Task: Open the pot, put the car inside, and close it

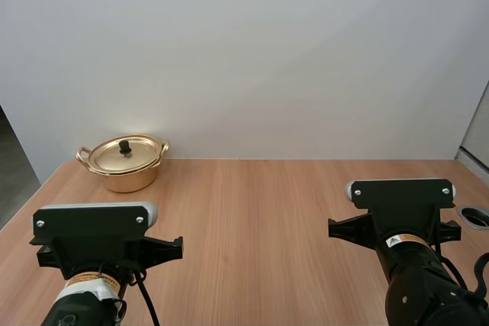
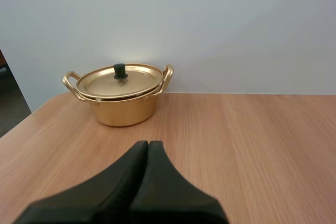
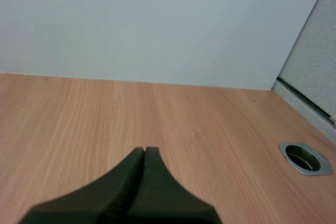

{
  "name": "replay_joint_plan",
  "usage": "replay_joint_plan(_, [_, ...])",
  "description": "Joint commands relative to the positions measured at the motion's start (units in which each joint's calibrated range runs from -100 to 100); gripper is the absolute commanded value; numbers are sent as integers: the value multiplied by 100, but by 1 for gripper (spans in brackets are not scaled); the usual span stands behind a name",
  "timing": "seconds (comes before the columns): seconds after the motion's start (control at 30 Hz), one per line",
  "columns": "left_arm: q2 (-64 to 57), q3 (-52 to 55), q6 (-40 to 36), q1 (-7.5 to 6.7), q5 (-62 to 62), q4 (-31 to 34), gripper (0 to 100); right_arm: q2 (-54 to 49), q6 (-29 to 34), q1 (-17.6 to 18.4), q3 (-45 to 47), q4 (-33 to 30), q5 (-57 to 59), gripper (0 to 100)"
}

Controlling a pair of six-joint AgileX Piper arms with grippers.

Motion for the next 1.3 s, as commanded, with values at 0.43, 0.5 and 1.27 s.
replay_joint_plan(0.43, [-79, 0, 0, 4, -36, 0, 0, 24, 33, 253, 0, 27, 88, 0])
replay_joint_plan(0.5, [-79, 0, 0, 4, -36, 0, 0, 24, 33, 253, 0, 27, 88, 0])
replay_joint_plan(1.27, [-79, 0, 0, 4, -36, 0, 0, -3070, -4, 483, 0, -656, 3360, 0])
